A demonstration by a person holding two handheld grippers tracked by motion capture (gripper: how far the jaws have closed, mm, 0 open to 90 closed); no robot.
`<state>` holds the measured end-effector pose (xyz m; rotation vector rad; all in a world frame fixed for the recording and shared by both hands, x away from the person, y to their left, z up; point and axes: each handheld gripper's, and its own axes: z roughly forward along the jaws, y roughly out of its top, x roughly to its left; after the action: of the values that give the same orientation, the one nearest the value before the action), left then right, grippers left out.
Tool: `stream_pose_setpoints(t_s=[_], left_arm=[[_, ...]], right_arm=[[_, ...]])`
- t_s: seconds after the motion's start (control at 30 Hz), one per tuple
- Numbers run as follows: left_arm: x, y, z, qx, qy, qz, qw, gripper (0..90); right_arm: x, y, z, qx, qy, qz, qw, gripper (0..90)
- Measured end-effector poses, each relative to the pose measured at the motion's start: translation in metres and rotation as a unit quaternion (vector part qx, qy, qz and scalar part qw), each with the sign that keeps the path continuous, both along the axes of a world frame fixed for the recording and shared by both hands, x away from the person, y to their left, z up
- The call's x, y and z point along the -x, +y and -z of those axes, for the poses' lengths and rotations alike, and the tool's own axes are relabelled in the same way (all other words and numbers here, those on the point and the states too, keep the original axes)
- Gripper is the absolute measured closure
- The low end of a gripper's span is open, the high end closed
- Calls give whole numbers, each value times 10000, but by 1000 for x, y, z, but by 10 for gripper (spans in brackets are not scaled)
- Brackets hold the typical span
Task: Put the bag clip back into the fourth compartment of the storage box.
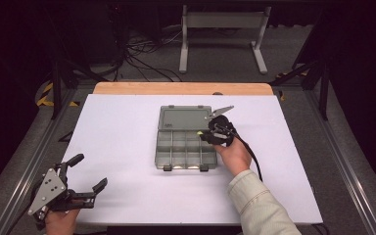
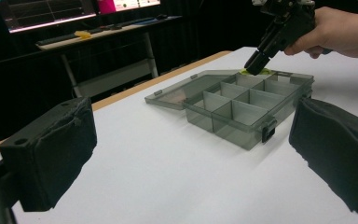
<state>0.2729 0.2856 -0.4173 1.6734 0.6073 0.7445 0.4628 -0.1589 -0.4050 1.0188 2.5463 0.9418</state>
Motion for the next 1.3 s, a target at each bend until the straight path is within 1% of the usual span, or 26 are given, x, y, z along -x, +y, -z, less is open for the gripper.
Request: stream_pose_setpoints(t_s=[0.13,0.23,0.47,0.73,0.87,1.0,1.1,1.17,1.2,1.23,1.27,1.3], left_arm=[[0,0,0,7,4,2,10000,14],[0,0,0,-2,1,-1,10000,14],[0,0,0,11,-3,-7,10000,14],[0,0,0,7,2,-2,10000,14],[0,0,0,-11,4,1,10000,14],[0,0,0,-2,5,-4,10000,14],[-1,0,0,1,5,-6,10000,14],[-1,-1,0,0,5,2,10000,14],[-1,-1,0,-3,4,2,10000,14],[-1,-1,0,-1,2,1,10000,14],[-1,-1,0,10,6,6,10000,14],[-1,-1,0,16,16,7,10000,14]], right_arm=[[1,-3,0,-8,7,28,10000,778],[2,-4,-1,-62,37,90,9999,777],[1,-5,-1,-60,70,134,9999,777],[-1,-7,1,-62,179,249,9995,772],[-1,-7,1,-11,159,258,9995,753],[-1,-9,0,-19,137,270,9995,729],[0,-9,-1,-48,107,298,9995,660],[1,-8,-3,-34,31,285,9996,583],[2,-7,-5,-17,7,289,9996,501],[4,-6,-7,-11,-69,371,9993,384],[5,-6,-9,-19,-154,450,9989,317],[6,-6,-11,-69,-193,480,9986,285]])
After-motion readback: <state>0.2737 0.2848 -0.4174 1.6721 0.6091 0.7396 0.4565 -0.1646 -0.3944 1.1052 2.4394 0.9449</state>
